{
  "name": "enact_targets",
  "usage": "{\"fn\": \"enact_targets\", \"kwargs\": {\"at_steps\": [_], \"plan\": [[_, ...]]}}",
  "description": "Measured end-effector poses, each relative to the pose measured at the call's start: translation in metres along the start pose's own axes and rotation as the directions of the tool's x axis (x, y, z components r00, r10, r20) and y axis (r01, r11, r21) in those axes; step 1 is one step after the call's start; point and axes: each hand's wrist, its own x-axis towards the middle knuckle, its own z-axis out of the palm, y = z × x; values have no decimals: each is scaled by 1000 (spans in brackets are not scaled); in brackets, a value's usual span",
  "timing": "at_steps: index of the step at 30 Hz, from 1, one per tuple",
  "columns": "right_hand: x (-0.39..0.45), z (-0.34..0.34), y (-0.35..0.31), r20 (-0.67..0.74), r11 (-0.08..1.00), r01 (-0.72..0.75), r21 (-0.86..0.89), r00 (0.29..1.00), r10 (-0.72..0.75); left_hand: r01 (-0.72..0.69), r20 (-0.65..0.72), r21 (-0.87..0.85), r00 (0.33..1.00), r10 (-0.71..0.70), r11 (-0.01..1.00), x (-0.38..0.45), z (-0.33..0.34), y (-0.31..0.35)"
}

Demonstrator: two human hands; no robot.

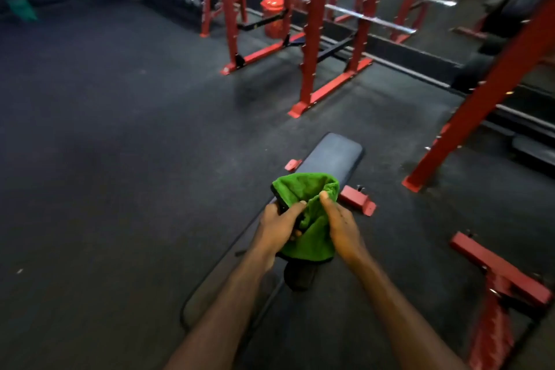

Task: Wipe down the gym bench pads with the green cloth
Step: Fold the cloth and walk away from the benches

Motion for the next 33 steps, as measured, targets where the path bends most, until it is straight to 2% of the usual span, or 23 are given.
{"fn": "enact_targets", "kwargs": {"at_steps": [2, 5, 8, 10, 13, 15, 19, 22, 25, 28, 31, 33], "plan": [[-12, -34, -16, -64, 997, 77, -32, 995, -79, -56, 83, 89, 995, 49, 994, -8, 26, 19], [-25, -84, -31, -162, 991, 127, 42, 980, -118, -173, 118, 186, 981, 153, 967, -15, 60, 38], [-38, -133, -36, -313, 989, 137, 60, 943, -111, -247, 200, 181, 957, 211, 952, -28, 95, 51], [-48, -150, -41, -360, 985, 168, 38, 922, -144, -271, 231, 156, 945, 231, 950, -33, 108, 54], [-83, -181, -46, -526, 969, 247, 17, 827, -201, -279, 309, 125, 923, 230, 952, -52, 138, 61], [-101, -192, -47, -572, 954, 301, -1, 782, -247, -300, 355, 99, 901, 248, 949, -60, 149, 64], [-166, -204, -46, -689, 936, 352, -1, 678, -256, -378, 522, 44, 798, 301, 925, -88, 166, 72], [-216, -200, -31, -802, 941, 337, 9, 565, -195, -370, 645, 42, 720, 258, 928, -114, 167, 76], [-271, -180, -16, -855, 938, 345, 29, 495, -155, -384, 760, 40, 611, 222, 922, -147, 163, 65], [-335, -150, -12, -883, 939, 344, -19, 435, -177, -463, 902, 21, 392, 184, 886, -191, 161, 44], [-393, -127, -16, -896, 950, 285, -129, 377, -235, -593, 964, -35, 191, 183, 805, -237, 161, 27], [-435, -115, -16, -919, 950, 265, -163, 310, -244, -613, 988, -75, 63, 143, 786, -276, 158, 20]]}}
